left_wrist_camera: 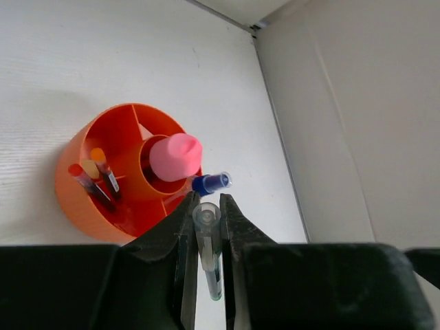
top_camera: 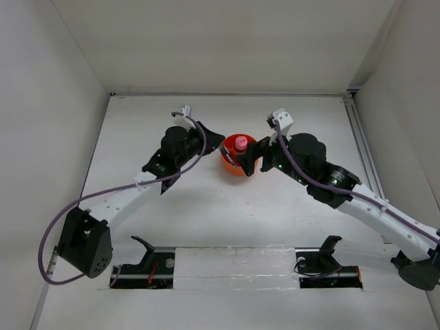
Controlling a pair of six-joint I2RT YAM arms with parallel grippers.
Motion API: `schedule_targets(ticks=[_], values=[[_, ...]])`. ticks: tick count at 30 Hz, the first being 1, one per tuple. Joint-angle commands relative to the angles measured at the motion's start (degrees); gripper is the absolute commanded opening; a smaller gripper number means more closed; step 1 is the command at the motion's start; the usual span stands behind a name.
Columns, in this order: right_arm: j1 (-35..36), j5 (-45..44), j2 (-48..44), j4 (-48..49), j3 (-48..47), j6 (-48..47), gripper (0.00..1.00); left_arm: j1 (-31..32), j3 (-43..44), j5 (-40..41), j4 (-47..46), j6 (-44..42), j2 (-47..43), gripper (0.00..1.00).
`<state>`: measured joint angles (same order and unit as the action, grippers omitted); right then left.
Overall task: Sort the stationery into containers
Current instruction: Place the pen in the storage box.
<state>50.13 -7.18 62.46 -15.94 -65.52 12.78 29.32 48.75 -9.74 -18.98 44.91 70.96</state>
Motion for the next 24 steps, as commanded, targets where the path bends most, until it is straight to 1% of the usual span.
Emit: schedule_targets(ticks=[1,2,6,9,13,16,20,24], values=[[-0.6,-2.1,-3.4,-2.5,2.4,-1.1,1.0,2.3,1.1,14.3,-3.1,-0.3,3.6,0.0],[-0.6,-2.1,-5.1,-3.2,2.4,-1.1,1.0,2.3,1.1,15.4,-6.0,-0.3,4.4,0.0],[-0.6,-1.4,-7.6,-5.4,4.5,-1.1,1.0,4.3,0.6,21.1,-11.1,0.3,7.4,0.0],[-1.1,-2.7,-9.2,-6.9,5.6,-1.1,1.0,5.5,0.0,23.1,-14.3,0.8,9.1,0.0],[-1.6,-2.7,-11.1,-7.4,6.1,-1.6,1.0,6.9,1.1,27.9,-15.4,0.0,11.6,0.0],[-2.1,-2.7,-11.7,-8.0,6.6,-1.6,1.0,8.2,2.6,29.2,-15.4,-1.2,13.7,0.0],[-2.7,-2.7,-11.7,-8.0,6.6,-2.1,1.0,10.3,3.2,32.8,-15.4,-2.9,15.7,0.0],[-2.7,-2.1,-11.7,-8.5,6.6,-2.7,1.0,10.3,3.9,33.5,-15.4,-3.4,17.1,0.0]])
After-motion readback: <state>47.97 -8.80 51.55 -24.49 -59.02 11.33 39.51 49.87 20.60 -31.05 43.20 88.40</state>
